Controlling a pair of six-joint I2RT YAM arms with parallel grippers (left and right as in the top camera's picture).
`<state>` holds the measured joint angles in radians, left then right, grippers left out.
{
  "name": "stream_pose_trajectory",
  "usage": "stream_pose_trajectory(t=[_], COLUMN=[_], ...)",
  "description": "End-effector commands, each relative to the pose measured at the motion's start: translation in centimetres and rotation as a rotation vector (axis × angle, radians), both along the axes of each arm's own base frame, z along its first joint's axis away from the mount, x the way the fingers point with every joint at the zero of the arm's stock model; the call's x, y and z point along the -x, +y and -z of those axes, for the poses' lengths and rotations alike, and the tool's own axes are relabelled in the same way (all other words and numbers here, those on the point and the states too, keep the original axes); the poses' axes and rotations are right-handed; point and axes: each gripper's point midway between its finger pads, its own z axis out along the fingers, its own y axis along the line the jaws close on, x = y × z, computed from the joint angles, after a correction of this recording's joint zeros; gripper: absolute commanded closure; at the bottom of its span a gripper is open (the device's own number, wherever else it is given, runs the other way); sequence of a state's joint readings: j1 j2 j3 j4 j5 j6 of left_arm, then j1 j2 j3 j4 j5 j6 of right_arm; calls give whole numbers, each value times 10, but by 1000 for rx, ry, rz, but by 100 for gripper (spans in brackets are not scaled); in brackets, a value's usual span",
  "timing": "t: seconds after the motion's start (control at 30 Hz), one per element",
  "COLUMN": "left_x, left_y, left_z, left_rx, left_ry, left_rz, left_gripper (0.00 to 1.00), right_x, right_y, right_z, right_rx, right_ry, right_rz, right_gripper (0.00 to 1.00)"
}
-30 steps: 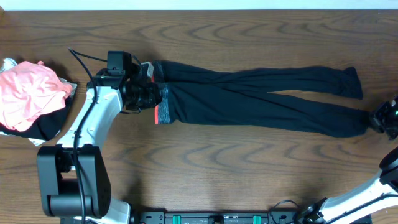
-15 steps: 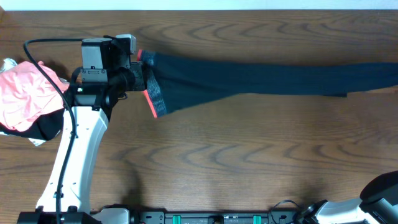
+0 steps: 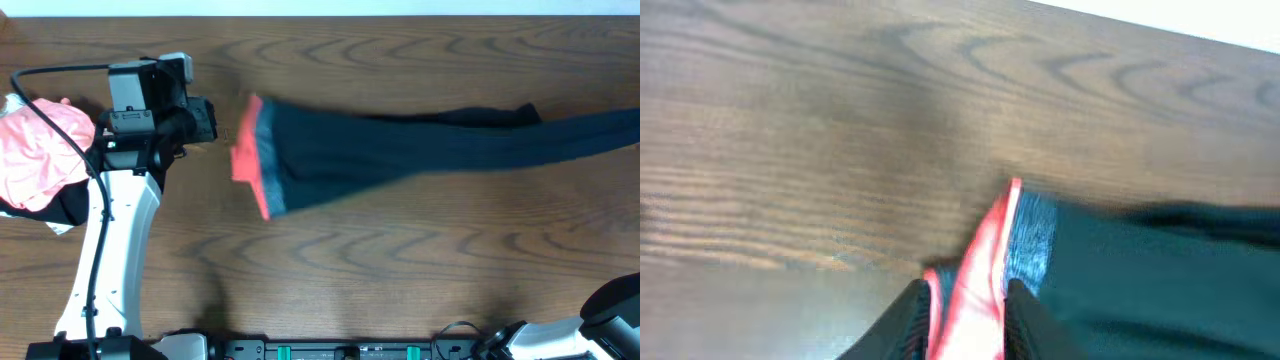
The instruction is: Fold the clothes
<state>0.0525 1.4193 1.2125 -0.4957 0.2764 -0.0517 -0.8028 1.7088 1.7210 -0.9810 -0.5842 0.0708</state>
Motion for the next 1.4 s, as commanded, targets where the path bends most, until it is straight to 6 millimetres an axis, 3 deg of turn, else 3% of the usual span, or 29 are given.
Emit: stream_pose_trajectory(t=[0.0,0.13,0.3,0.57,0.7,0.8,0.9,1.0,1.37], left_x=[-8,-5,13,46,56,57,55,53,63], left_y=[3,-6,-46,-113,-134,-135,-123,-115,-116], left_z=[-13,-12,4,75,110,135,153,157,159], left_rx=[-10,53,186,251,241,226,162,118,147], left_ry=[-49,-32,68,372,489,553,584,582,641], left_rz=[-8,4,142,272,308,299,253,228,172], left_gripper=[73,73,66,58,58,60,60,60,60], right_x=[-1,1,0,-2,-2,-1,0,0,2], right_y=[0,-2,-1,7,8,8,9,8,6], right_z=[3,6,8,17,17,19,19,20,22], right_rx=[-6,2,3,-6,-6,-6,-7,-4,8], right_ry=[13,26,36,59,64,74,78,81,96], right_rz=[8,18,18,-4,-5,-2,-1,1,9], right_gripper=[99,99,99,99,99,99,99,99,99])
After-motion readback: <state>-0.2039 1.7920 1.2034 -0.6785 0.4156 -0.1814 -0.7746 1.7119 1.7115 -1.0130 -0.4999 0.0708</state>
